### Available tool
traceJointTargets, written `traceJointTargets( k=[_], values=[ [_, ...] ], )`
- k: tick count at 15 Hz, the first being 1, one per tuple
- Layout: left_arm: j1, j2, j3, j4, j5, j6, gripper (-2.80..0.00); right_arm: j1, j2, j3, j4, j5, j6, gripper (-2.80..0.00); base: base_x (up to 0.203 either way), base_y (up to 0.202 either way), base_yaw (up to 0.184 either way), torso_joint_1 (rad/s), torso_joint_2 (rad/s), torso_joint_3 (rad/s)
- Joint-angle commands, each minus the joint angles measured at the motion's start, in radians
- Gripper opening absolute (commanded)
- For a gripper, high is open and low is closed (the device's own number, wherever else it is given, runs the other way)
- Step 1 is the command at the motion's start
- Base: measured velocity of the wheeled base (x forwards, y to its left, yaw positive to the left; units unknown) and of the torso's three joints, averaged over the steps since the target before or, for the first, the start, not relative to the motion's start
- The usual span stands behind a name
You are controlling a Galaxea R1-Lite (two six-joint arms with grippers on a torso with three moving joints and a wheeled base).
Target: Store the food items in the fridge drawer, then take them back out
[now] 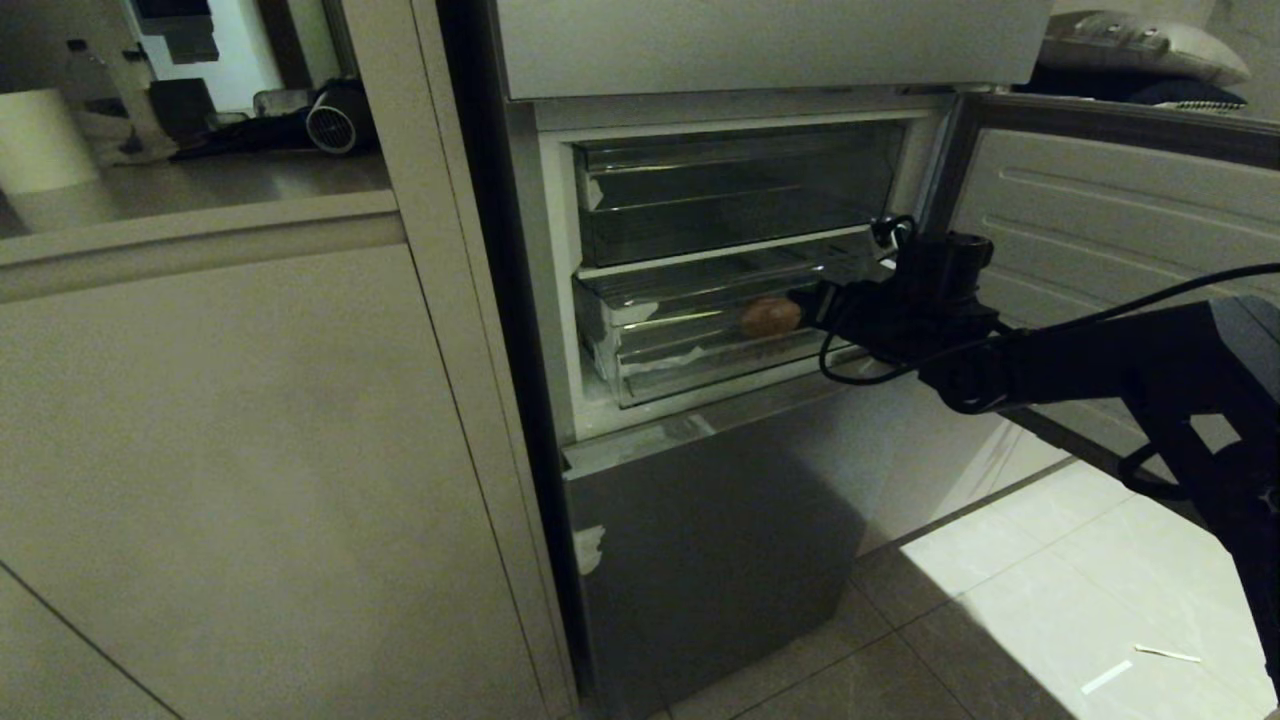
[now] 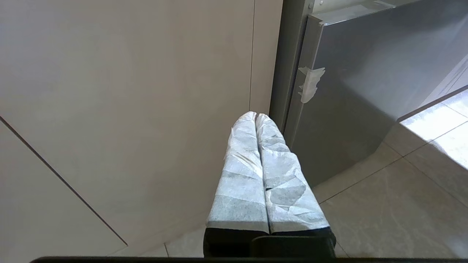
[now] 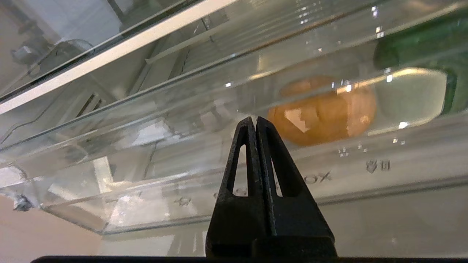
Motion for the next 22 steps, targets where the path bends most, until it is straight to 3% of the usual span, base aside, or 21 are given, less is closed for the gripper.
traceJointTargets(
  k=[1, 7, 15, 17, 22],
  values=[
    [0.0, 0.001, 0.0, 0.001, 0.001, 0.0, -2.8, 0.0, -0.073, 0.076, -0.005, 0.0, 0.008, -2.8, 0.0, 0.0, 0.0, 0.0, 0.0, 0.0],
    [0.0, 0.001, 0.0, 0.001, 0.001, 0.0, -2.8, -0.001, -0.467, 0.609, -0.102, -0.021, 0.003, -2.8, 0.0, 0.0, 0.0, 0.0, 0.0, 0.0],
    [0.0, 0.001, 0.0, 0.001, 0.001, 0.0, -2.8, -0.001, -1.006, 1.305, -0.144, -0.186, -0.049, -2.8, 0.0, 0.0, 0.0, 0.0, 0.0, 0.0],
    [0.0, 0.001, -0.002, 0.001, 0.001, 0.0, -2.8, -0.001, -1.085, 1.405, -0.146, -0.197, -0.035, -2.8, 0.0, 0.0, 0.0, 0.0, 0.0, 0.0],
    [0.0, 0.001, 0.0, 0.001, 0.001, 0.0, -2.8, 0.019, -1.172, 1.501, -0.147, -0.198, 0.022, -2.8, 0.0, 0.0, 0.0, 0.0, 0.0, 0.0]
  ],
)
